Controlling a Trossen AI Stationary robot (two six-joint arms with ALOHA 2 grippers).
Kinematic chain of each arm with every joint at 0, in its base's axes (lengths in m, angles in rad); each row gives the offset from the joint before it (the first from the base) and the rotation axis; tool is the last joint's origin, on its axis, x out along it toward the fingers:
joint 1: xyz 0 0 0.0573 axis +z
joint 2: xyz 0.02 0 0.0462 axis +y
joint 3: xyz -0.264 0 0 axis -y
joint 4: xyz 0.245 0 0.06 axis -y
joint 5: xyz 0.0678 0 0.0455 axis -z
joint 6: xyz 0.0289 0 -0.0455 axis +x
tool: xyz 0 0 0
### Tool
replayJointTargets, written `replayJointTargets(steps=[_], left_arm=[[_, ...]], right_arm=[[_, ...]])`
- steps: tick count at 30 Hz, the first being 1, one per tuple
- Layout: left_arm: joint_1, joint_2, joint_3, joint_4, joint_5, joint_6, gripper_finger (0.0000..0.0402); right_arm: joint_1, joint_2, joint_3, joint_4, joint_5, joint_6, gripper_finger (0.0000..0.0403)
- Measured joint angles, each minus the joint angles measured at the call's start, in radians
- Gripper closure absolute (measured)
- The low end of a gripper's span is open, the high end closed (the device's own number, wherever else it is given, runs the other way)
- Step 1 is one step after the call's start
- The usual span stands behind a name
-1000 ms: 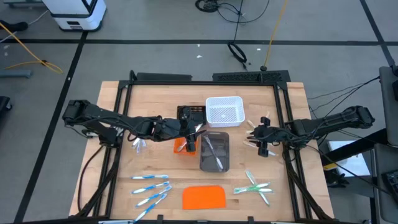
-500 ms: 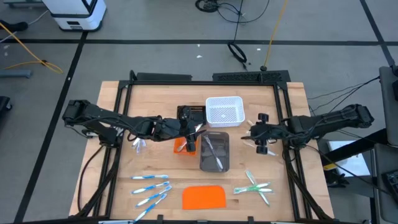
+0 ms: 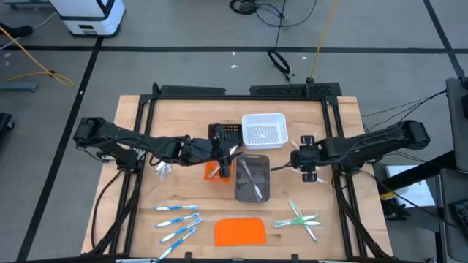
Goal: Pick & Place Toothbrushes
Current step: Put the orange toothbrush into the white bin
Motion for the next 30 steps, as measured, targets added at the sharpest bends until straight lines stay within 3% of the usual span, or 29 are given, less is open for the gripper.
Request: replayJointTargets(steps=[7,18,30], left_arm=[[0.000,0.000,0.000,-0.001,0.000,0.000,0.0213],[0.000,0.000,0.000,0.000,0.000,0.013,0.0213],[0.000,0.000,0.000,-0.002,0.000,0.016,0.0213]], right_arm=[[-0.001,0.050,0.000,-0.130,0.049,-0.047,0.0243],[0.000,0.075,-0.011,-0.081,0.055,-0.076,0.0243],[-0.001,0.187,-0.033,-0.005,0.058,-0.148,0.0243]])
